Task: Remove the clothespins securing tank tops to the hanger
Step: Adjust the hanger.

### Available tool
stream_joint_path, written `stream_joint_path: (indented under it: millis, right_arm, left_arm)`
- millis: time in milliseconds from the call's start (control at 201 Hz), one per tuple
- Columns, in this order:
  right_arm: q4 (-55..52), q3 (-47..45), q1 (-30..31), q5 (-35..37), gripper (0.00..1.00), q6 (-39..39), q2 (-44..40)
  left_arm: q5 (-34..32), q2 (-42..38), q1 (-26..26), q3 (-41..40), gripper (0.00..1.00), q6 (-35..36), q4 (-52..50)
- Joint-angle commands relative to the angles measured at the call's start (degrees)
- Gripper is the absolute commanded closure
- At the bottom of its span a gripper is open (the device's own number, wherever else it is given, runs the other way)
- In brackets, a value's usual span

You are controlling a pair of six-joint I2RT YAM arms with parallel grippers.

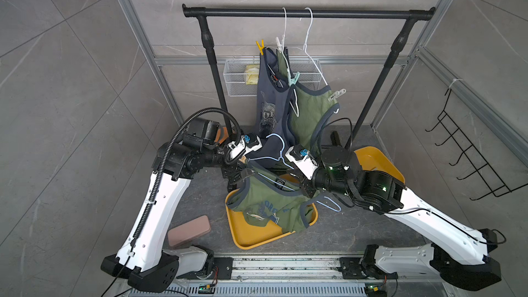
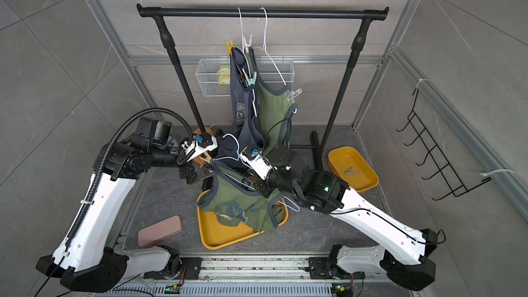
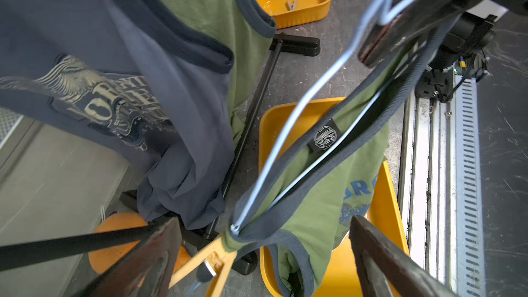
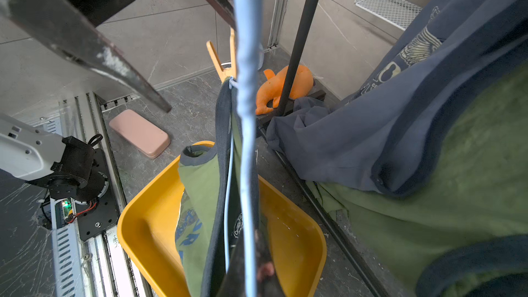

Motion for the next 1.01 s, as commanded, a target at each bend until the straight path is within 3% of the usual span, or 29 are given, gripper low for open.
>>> stream_joint_path:
  millis: [0, 234, 493, 742, 1000]
  right_arm:
    - [0.9, -0.8, -0.2, -0.5, 1.00, 1.3, -2.3]
    - [-0.1, -1.2, -0.2, -2.4, 1.00, 1.2, -4.1]
    - [-4.3, 2.1, -0.2, -6.0, 1.00, 0.1, -2.1]
    - [-6.6, 4.8, -0.2, -9.3, 1.00, -0.6, -2.2]
    - [-10.1, 8.8, -1.1, -13.1, 1.00, -1.0, -2.2]
  left_arm:
    - [6.3, 0.3, 5.0, 2.5, 0.02, -2.8, 2.9]
    - [16.9, 1.1, 12.6, 2.1, 0.01, -4.2, 4.0]
    - [26.5, 1.6, 12.9, 1.5, 0.01, 9.5, -7.0]
    - [27.9, 2.8, 12.9, 1.6, 0.06, 18.4, -16.6]
    - [30.1, 0.3, 12.9, -1.0, 0.09, 21.3, -16.6]
